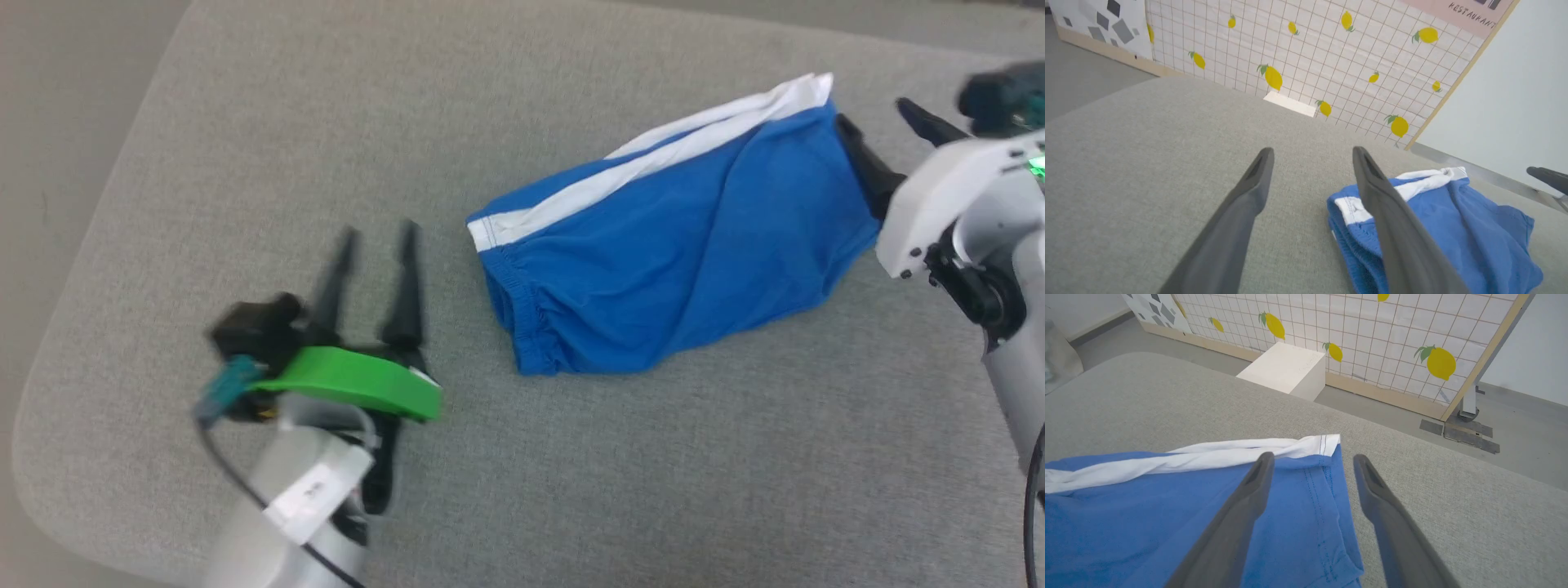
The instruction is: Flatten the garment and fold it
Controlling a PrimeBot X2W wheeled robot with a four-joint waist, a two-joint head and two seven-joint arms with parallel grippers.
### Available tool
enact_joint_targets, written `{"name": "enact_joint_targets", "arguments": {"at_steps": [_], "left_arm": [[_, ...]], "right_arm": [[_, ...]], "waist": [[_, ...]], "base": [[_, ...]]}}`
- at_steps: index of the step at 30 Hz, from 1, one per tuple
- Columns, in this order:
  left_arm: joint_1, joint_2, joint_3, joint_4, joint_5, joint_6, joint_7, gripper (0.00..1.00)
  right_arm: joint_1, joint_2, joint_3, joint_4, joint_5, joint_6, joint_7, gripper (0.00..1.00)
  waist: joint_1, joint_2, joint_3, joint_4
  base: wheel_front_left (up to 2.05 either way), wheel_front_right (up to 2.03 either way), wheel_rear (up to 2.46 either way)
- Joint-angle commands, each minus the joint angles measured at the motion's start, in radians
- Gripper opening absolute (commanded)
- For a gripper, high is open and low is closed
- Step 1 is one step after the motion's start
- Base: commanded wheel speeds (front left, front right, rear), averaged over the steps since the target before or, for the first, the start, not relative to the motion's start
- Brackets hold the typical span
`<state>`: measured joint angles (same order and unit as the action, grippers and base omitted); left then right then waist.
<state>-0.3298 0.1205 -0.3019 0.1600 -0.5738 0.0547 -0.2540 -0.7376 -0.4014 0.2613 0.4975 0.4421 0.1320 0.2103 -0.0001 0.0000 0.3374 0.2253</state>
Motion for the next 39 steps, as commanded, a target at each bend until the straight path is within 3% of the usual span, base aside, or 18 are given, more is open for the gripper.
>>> {"name": "enact_joint_targets", "arguments": {"at_steps": [1,9,14,26,32,38,39], "left_arm": [[0.016,-0.006,0.035,-0.030,0.052,-0.006,-0.007,1.00],[0.089,-0.060,0.173,-0.119,0.244,-0.094,-0.008,1.00],[0.102,-0.069,0.197,-0.152,0.298,-0.116,-0.008,1.00],[0.095,-0.070,0.144,-0.173,0.312,-0.110,-0.008,1.00],[0.084,-0.070,0.131,-0.177,0.303,-0.099,-0.008,1.00],[0.078,-0.070,0.123,-0.179,0.297,-0.090,-0.008,1.00],[0.078,-0.070,0.122,-0.179,0.296,-0.090,-0.008,1.00]], "right_arm": [[0.024,0.018,-0.036,-0.012,-0.012,-0.001,-0.018,1.00],[0.029,0.137,-0.230,0.028,-0.066,-0.001,-0.022,1.00],[-0.028,0.193,-0.315,0.124,-0.127,-0.001,0.047,1.00],[-0.201,0.248,-0.521,0.335,-0.408,-0.001,0.289,1.00],[-0.240,0.258,-0.543,0.365,-0.509,-0.001,0.401,1.00],[-0.244,0.276,-0.537,0.385,-0.519,-0.001,0.494,1.00],[-0.244,0.279,-0.533,0.387,-0.513,-0.001,0.504,0.74]], "waist": [[0.0001,0.0000,-0.029,-0.013],[0.0001,0.0000,-0.035,-0.015],[0.0001,0.0000,-0.017,-0.003],[0.0001,0.0000,0.049,0.049],[0.0001,0.0000,0.083,0.065],[0.0001,0.0000,0.096,0.073],[0.0001,0.0000,0.097,0.073]], "base": [[0.00,0.00,0.00],[0.00,0.00,0.00],[0.00,0.00,0.00],[0.00,0.00,0.00],[0.00,0.00,0.00],[0.00,0.00,0.00],[0.00,0.00,0.00]]}}
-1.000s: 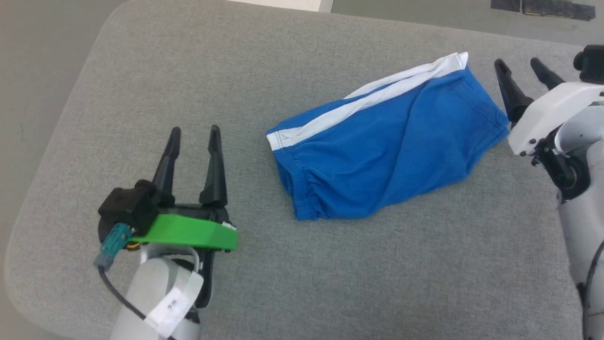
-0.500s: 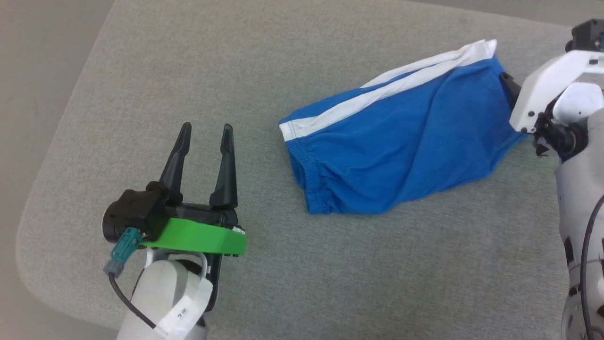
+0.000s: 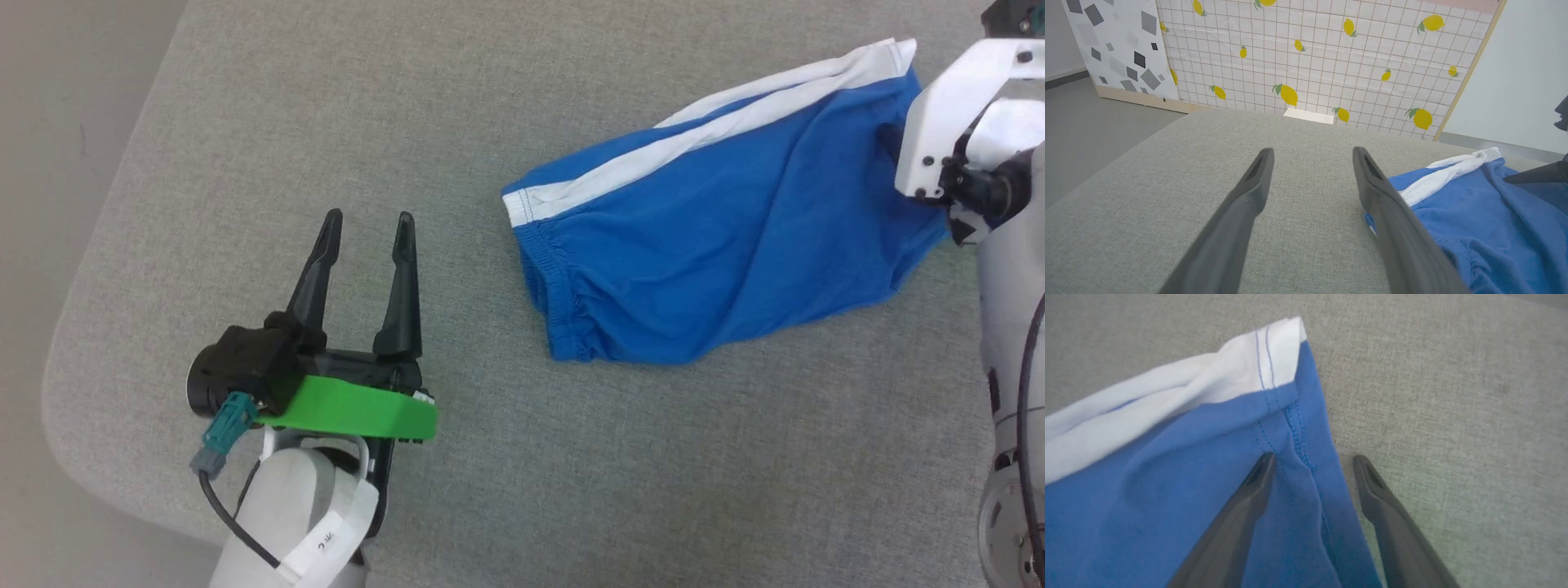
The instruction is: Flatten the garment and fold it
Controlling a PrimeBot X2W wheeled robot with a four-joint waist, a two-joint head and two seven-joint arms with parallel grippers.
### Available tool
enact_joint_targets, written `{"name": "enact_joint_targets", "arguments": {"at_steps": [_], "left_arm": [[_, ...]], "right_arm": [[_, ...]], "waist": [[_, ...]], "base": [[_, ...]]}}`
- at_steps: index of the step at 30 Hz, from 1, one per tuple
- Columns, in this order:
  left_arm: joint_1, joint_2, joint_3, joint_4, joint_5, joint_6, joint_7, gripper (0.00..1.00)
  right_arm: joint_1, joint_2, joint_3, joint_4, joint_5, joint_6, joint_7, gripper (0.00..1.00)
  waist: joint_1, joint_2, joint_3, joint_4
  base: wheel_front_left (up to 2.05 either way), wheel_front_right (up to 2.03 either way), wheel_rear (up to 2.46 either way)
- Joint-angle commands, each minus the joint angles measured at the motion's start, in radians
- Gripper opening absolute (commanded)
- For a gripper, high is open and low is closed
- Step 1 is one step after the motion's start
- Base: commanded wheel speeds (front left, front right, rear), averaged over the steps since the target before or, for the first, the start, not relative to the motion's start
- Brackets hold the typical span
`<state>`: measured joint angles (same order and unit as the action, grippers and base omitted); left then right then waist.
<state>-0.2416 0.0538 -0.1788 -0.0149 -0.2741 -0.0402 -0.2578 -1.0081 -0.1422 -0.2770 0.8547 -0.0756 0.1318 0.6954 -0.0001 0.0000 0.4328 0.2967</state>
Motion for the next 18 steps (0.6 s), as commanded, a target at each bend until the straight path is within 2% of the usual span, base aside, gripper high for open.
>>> {"name": "enact_joint_targets", "arguments": {"at_steps": [1,2,3,10,18], "left_arm": [[-0.010,-0.003,-0.002,-0.005,-0.005,0.005,-0.004,1.00],[-0.009,-0.003,-0.002,-0.005,-0.006,0.005,-0.004,1.00],[-0.008,-0.003,-0.002,-0.006,-0.006,0.005,-0.004,1.00],[-0.004,-0.004,0.002,0.002,0.000,0.007,-0.004,1.00],[0.020,-0.004,0.014,0.024,0.008,0.005,-0.004,1.00]], "right_arm": [[0.027,0.023,0.015,0.029,0.010,-0.001,0.028,0.42],[0.029,0.024,0.025,0.027,0.013,-0.001,0.033,0.17],[0.031,0.025,0.036,0.023,0.018,-0.001,0.037,0.00],[0.053,0.011,0.093,-0.020,0.070,-0.001,0.035,0.00],[0.136,-0.059,0.131,-0.112,0.146,-0.001,-0.021,0.00]], "waist": [[0.0001,0.0000,0.002,0.002],[0.0001,0.0000,0.001,0.002],[0.0001,0.0000,0.001,0.001],[0.0001,0.0000,-0.013,-0.004],[0.0001,0.0000,-0.064,-0.034]], "base": [[0.00,0.00,0.00],[0.00,0.00,0.00],[0.00,0.00,0.00],[0.00,0.00,0.00],[0.00,0.00,0.00]]}}
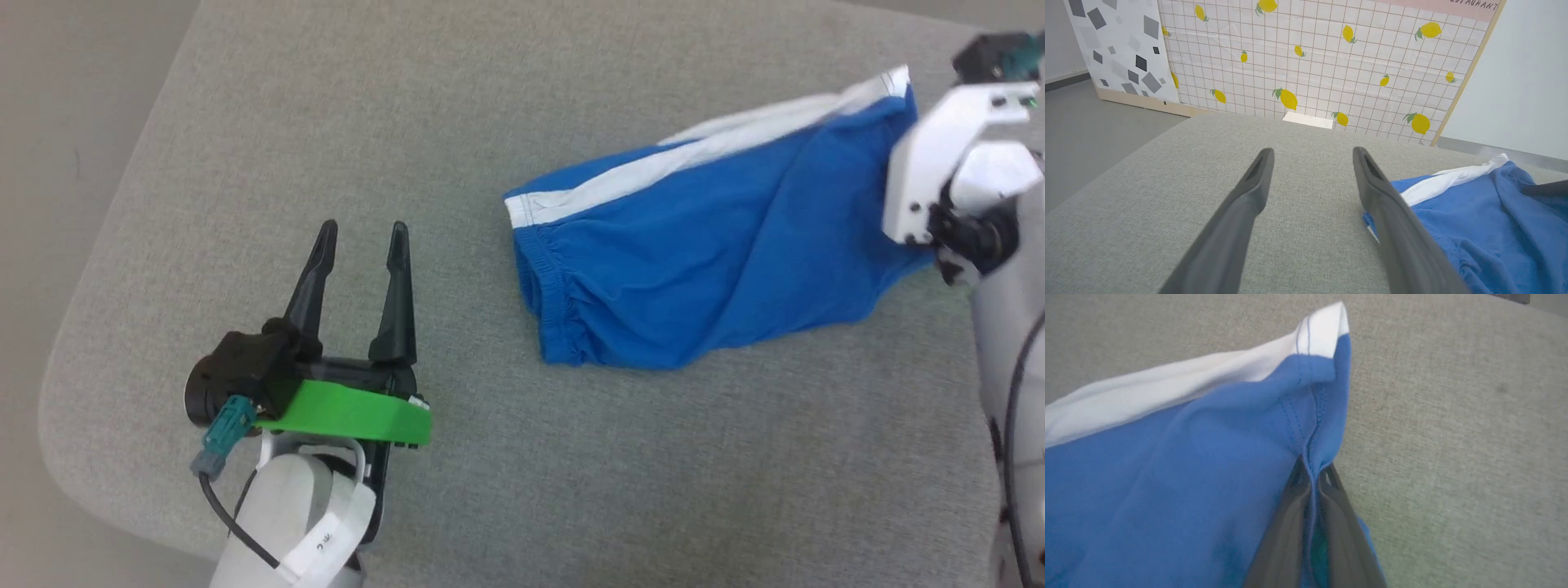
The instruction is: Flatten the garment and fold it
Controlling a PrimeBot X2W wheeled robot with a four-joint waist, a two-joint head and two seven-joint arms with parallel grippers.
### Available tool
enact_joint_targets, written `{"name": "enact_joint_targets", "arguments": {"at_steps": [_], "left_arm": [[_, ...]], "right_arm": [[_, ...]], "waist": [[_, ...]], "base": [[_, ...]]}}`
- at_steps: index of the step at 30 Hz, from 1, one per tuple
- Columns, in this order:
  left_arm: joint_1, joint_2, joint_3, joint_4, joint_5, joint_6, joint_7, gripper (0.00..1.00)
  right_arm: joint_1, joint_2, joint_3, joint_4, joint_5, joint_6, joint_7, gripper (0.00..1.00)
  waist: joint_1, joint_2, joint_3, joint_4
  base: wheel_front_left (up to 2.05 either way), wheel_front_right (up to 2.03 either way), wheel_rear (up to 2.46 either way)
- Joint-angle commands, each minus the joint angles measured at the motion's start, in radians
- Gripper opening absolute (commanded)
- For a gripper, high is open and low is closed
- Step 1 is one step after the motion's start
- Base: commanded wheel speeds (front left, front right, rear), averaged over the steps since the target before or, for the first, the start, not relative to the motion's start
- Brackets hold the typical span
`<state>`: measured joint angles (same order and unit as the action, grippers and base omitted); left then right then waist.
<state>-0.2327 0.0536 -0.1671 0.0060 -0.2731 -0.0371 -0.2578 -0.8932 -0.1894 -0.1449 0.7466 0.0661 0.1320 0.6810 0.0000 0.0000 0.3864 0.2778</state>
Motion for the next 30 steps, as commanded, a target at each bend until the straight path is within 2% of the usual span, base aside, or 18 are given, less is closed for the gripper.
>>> {"name": "enact_joint_targets", "arguments": {"at_steps": [1,8,15,20,25,30], "left_arm": [[0.017,-0.003,0.004,0.008,0.011,0.000,-0.004,1.00],[0.050,-0.003,0.021,0.030,0.026,-0.011,-0.004,1.00],[0.077,-0.003,0.032,0.042,0.037,-0.020,-0.004,1.00],[0.085,-0.003,0.038,0.047,0.044,-0.026,-0.004,1.00],[0.083,-0.003,0.034,0.055,0.047,-0.031,-0.004,1.00],[0.079,-0.003,0.023,0.063,0.044,-0.034,-0.004,1.00]], "right_arm": [[0.039,-0.022,-0.001,-0.022,0.015,-0.001,-0.016,0.00],[0.187,-0.082,-0.046,-0.151,0.045,-0.001,-0.041,0.00],[0.363,-0.095,-0.168,-0.325,0.013,-0.001,-0.034,0.00],[0.428,-0.076,-0.220,-0.432,-0.031,-0.001,-0.015,0.00],[0.443,-0.057,-0.192,-0.524,-0.056,-0.001,0.003,0.00],[0.444,-0.060,-0.099,-0.612,-0.088,-0.001,0.044,0.00]], "waist": [[0.0000,0.0000,-0.028,-0.021],[0.0000,0.0000,-0.087,-0.065],[0.0000,0.0000,-0.128,-0.104],[0.0000,0.0000,-0.140,-0.122],[0.0000,0.0000,-0.146,-0.123],[0.0000,0.0000,-0.151,-0.110]], "base": [[0.00,0.00,0.00],[0.00,0.00,0.00],[0.00,0.00,0.00],[0.00,0.00,0.00],[0.00,0.00,0.00],[0.00,0.00,0.00]]}}
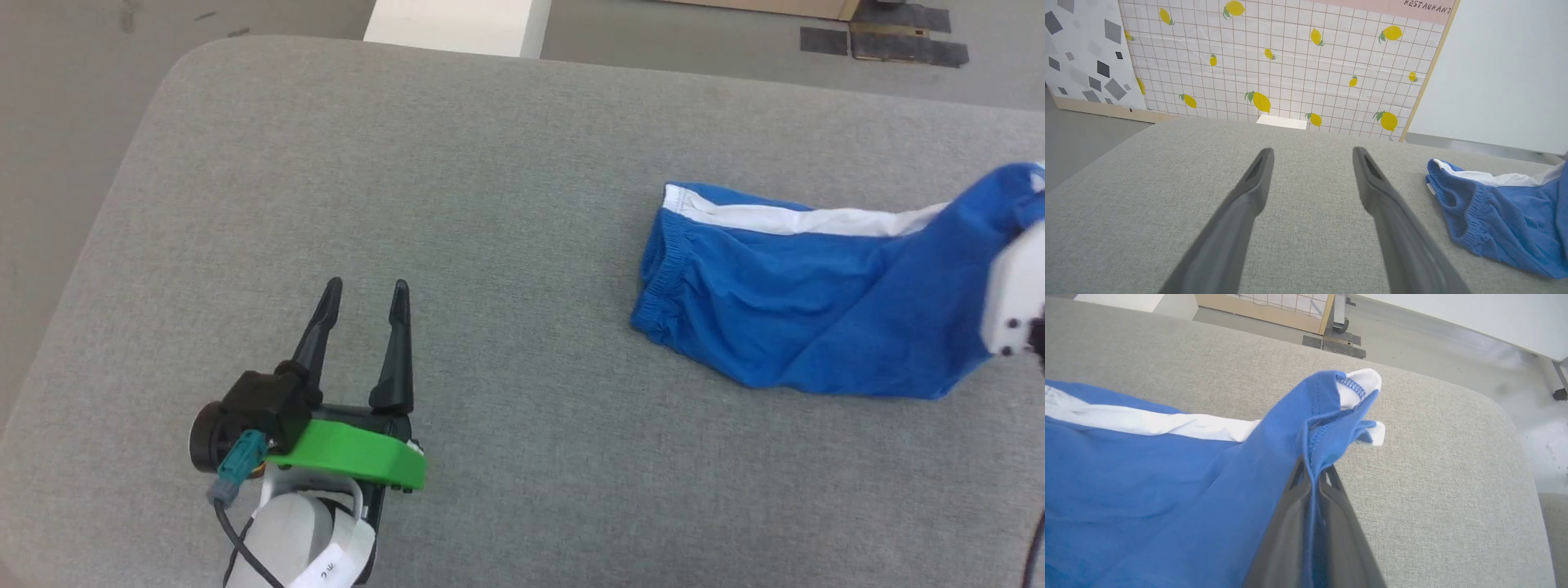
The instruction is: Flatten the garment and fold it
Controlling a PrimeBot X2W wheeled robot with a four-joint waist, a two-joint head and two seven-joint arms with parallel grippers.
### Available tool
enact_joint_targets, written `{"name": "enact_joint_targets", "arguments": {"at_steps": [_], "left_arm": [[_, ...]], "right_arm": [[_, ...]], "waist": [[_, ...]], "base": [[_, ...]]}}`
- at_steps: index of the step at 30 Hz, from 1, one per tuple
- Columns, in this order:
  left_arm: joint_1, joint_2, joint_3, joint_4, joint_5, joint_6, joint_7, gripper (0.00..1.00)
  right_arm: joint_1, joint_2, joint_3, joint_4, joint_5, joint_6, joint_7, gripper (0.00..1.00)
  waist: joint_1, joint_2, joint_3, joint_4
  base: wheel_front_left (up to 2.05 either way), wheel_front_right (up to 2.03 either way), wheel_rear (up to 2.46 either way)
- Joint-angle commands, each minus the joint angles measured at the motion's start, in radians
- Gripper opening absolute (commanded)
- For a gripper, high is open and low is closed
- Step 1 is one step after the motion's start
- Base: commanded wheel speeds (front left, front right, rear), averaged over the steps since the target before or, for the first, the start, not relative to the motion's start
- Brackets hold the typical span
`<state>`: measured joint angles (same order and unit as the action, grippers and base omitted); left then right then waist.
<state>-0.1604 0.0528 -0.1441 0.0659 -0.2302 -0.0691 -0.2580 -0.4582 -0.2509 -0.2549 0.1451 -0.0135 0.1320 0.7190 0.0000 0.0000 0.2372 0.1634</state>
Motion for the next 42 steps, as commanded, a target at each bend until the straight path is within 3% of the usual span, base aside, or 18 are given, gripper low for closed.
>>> {"name": "enact_joint_targets", "arguments": {"at_steps": [1,7,13,22,34,35,36,37,38,42], "left_arm": [[0.008,-0.003,-0.001,0.004,0.001,-0.002,-0.004,1.00],[0.010,-0.003,-0.007,0.008,-0.006,0.000,-0.004,1.00],[0.000,-0.003,-0.018,0.008,-0.017,0.005,-0.004,1.00],[-0.031,-0.003,-0.050,0.006,-0.040,0.012,-0.004,1.00],[-0.035,-0.003,-0.059,0.004,-0.056,0.027,-0.004,1.00],[-0.032,-0.003,-0.057,0.005,-0.055,0.028,-0.004,1.00],[-0.030,-0.003,-0.055,0.006,-0.053,0.029,-0.004,1.00],[-0.027,-0.003,-0.053,0.006,-0.052,0.030,-0.004,1.00],[-0.025,-0.003,-0.052,0.006,-0.050,0.031,-0.004,1.00],[-0.012,-0.003,-0.039,0.010,-0.039,0.027,-0.004,1.00]], "right_arm": [[0.008,-0.001,0.034,-0.024,-0.012,-0.001,0.017,0.00],[-0.032,-0.032,0.235,-0.094,-0.013,-0.001,0.088,0.00],[-0.124,-0.043,0.440,-0.059,0.014,-0.001,0.124,0.00],[-0.285,0.018,0.673,0.166,0.058,-0.001,0.110,0.00],[-0.332,0.050,0.808,0.419,0.132,-0.001,0.070,0.00],[-0.330,0.051,0.818,0.429,0.146,-0.001,0.067,0.04],[-0.328,0.053,0.828,0.435,0.161,-0.001,0.062,0.40],[-0.325,0.054,0.836,0.439,0.181,-0.001,0.057,0.94],[-0.324,0.054,0.846,0.439,0.197,-0.001,0.051,1.00],[-0.312,0.042,0.877,0.354,0.310,-0.001,-0.052,1.00]], "waist": [[0.0000,0.0000,-0.003,0.007],[0.0000,0.0000,-0.004,0.024],[0.0000,0.0000,0.008,0.041],[0.0000,0.0000,0.050,0.091],[0.0000,0.0000,0.066,0.130],[0.0000,0.0000,0.063,0.127],[0.0000,0.0000,0.059,0.123],[0.0000,0.0000,0.055,0.118],[0.0000,0.0000,0.051,0.114],[0.0000,0.0000,0.015,0.075]], "base": [[0.00,0.00,0.00],[0.00,0.00,0.00],[0.00,0.00,0.00],[0.00,0.00,0.00],[0.00,0.00,0.00],[0.00,0.00,0.00],[0.00,0.00,0.00],[0.00,0.00,0.00],[0.00,0.00,0.00],[0.00,0.00,0.00]]}}
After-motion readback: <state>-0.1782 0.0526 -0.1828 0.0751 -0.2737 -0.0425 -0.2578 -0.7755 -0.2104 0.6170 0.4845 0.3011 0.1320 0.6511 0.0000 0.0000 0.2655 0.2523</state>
